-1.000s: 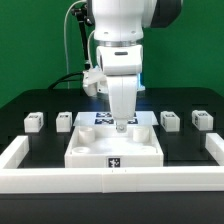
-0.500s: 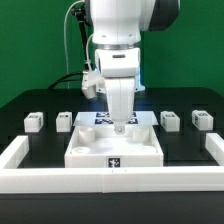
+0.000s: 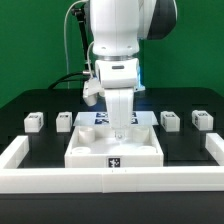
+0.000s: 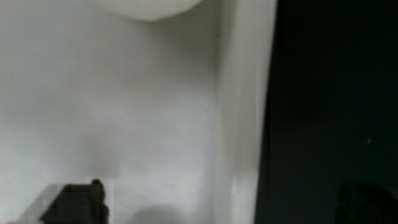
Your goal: Assemble square table
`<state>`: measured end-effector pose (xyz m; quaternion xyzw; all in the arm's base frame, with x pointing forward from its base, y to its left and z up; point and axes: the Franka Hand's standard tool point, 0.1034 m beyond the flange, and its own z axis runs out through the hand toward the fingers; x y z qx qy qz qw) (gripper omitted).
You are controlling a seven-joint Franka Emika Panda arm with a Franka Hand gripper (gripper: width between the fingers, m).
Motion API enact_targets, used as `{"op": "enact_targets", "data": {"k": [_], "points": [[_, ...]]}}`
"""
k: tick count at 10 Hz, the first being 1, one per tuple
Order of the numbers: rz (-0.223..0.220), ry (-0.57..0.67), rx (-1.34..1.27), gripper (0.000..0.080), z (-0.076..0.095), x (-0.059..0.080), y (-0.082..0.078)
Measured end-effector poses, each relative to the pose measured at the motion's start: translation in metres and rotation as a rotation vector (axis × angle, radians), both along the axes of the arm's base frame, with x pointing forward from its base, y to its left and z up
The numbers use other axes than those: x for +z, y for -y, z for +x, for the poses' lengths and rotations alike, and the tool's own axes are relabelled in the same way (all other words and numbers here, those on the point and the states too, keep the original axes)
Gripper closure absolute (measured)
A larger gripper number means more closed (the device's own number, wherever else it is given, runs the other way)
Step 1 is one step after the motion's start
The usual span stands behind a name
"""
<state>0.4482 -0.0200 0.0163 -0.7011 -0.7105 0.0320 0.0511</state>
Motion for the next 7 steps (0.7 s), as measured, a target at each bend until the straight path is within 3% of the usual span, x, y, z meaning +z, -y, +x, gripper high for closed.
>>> {"op": "enact_targets", "data": {"k": [1,3,4,5,6,7], "points": [[0.001,-0.005,-0.001,0.0150,-0.0011,-0.0022,-0.0005],[0.000,-0.008,-0.009,0.0376,-0.0018,-0.0030,-0.0001],[0.000,-0.008,-0.009,0.0376,-0.0021,-0.0031,0.0001],[0.000,-0.008,-0.010,0.0561,-0.0023,-0.0031,0.0002],[0.000,-0.009,-0.010,0.0694,-0.0025,-0.0032,0.0003],[-0.001,-0.003,-0.011,0.0694,-0.0010,-0.0023,0.0008]]}}
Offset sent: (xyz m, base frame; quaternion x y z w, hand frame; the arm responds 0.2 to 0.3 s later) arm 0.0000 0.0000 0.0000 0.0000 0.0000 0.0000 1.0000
